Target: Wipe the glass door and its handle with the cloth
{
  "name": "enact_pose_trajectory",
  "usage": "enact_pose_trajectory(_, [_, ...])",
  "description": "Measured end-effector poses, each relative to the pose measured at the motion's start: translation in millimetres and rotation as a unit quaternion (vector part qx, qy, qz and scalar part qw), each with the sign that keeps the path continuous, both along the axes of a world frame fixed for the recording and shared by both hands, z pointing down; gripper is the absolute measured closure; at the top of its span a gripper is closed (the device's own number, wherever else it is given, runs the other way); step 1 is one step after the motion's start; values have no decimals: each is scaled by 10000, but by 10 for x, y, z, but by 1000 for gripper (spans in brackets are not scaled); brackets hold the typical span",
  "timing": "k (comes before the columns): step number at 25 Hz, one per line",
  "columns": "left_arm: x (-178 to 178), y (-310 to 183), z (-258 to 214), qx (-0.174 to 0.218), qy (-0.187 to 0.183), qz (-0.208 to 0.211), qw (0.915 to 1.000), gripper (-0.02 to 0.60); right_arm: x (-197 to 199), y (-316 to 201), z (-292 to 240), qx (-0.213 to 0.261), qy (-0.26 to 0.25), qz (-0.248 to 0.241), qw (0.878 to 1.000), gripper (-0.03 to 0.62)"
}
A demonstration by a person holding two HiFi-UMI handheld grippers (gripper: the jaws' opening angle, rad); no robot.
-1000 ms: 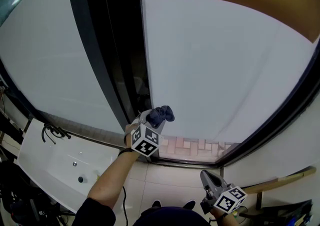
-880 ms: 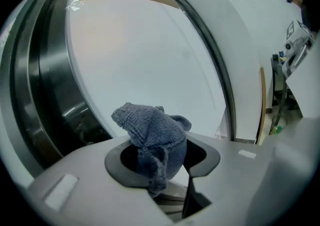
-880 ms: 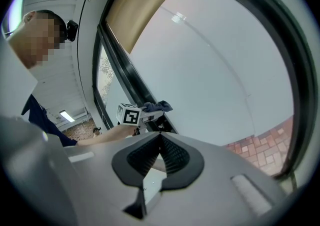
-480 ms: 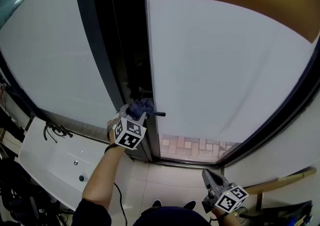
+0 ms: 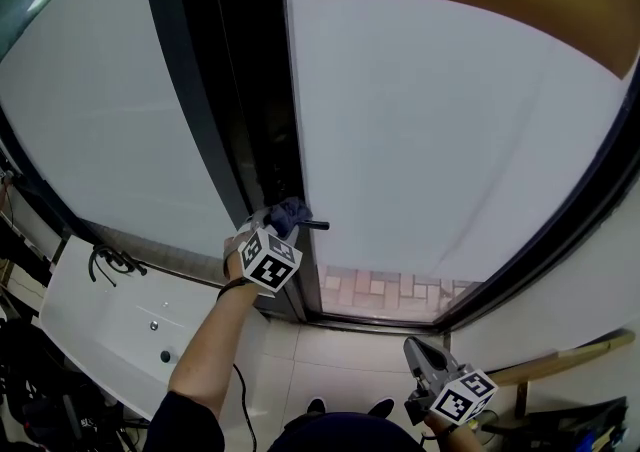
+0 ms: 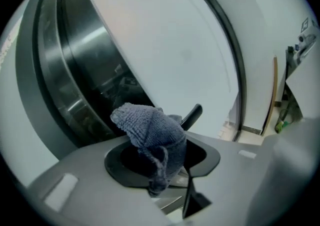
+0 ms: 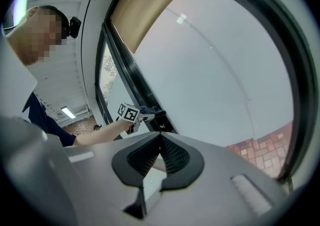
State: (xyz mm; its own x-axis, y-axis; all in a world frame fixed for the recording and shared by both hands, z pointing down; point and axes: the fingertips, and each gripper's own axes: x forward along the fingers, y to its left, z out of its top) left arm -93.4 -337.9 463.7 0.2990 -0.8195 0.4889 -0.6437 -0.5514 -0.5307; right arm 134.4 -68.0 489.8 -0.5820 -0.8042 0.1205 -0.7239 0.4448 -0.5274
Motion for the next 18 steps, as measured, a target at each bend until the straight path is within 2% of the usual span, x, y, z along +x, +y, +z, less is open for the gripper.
enact_pose_trajectory(6, [702,171,113,42,-526,691,9962,423,33,1,3,-18,-26,18,10000,591])
enact_pose_trajectory(11, [1028,221,149,54,-557,912,9943,423,69,34,-11,-1,-33,26,10000,591])
enact_pose_trajectory(13, [1031,214,131,70,-380,957,9947,422,99,46,4,-35,-37,51,10000,591])
enact_pose_trajectory(15, [924,222,45,141,42,889,9959,419,132,67,18,-61,-18,78,9999,591])
enact_pose_trajectory(18, [427,241,-166,569,694,385,9952,417,152,88,30,-83,10,112,9999,591])
